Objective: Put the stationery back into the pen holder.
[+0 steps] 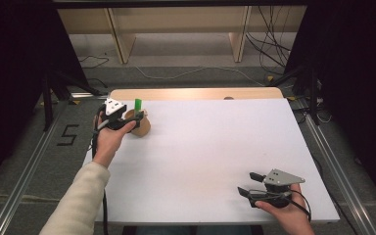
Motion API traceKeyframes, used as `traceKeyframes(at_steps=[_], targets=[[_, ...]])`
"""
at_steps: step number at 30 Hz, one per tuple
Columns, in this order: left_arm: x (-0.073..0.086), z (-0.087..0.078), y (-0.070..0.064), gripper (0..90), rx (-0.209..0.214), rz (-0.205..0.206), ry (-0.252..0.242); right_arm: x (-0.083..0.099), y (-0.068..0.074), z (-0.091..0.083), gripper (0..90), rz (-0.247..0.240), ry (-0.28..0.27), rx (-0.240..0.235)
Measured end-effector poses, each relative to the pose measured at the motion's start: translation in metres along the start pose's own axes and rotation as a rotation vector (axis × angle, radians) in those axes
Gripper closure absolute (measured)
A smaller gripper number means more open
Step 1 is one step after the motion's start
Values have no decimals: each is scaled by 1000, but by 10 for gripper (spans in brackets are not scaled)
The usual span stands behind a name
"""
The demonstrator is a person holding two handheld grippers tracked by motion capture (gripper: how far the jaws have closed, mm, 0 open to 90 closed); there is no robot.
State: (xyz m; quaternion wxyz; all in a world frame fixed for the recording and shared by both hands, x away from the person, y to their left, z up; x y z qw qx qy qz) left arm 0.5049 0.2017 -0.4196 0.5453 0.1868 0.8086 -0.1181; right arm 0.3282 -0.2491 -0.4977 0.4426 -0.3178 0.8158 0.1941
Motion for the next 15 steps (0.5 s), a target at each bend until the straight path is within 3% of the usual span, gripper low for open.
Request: traceKeyframes(at_steps=[5,15], targets=[[3,-13,-16,250,50,33,37,0,0,0,301,-4,1,-1],[22,-41,-45,247,147,70,60,0,1,1,301,-1,2,-1]])
Point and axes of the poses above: each handheld gripper's, and its own axes: z roughly forward along the jaws, x roughly out of its underside, y roughly to its left, the point moved 3 cm from there along z, roughly forward along the jaws, and after that the axes turned 2 degrees about x, right-handed, at the moved point
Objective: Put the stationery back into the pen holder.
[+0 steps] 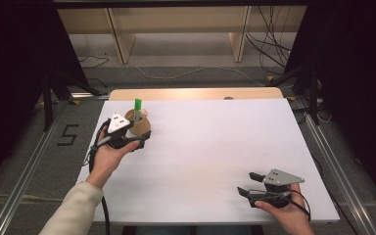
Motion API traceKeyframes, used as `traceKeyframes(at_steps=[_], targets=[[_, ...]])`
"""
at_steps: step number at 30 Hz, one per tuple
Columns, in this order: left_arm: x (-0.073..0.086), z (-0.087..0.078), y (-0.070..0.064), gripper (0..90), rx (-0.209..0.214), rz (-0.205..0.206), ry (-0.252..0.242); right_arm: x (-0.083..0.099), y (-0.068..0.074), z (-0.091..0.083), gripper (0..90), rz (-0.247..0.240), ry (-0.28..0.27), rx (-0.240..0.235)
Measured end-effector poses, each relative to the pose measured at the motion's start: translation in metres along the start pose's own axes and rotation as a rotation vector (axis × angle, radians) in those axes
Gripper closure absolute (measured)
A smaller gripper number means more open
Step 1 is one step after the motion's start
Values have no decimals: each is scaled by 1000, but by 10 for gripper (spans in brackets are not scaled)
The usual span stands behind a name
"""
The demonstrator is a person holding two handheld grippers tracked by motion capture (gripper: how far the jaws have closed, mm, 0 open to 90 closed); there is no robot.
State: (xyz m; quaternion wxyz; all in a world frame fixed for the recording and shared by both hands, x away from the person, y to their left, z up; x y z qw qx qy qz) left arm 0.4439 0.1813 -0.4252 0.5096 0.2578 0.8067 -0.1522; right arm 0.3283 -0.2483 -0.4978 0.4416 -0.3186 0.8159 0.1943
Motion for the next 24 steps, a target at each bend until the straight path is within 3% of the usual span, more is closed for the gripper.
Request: traceKeyframes(at_steps=[17,24], targets=[[72,-34,-59,246,138,66,58,0,0,0,301,-1,6,0],[88,-34,-81,241,206,73,84,0,0,0,300,-1,4,-3]])
Point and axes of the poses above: each handheld gripper's, and its own axes: z roughly forward along the jaws, x roughly out of its underside, y roughly to its left, the point moved 3 cm from there along z, roughly forward along the jaws, and after that the axes turned 2 degrees about x, right-handed, at the moved point
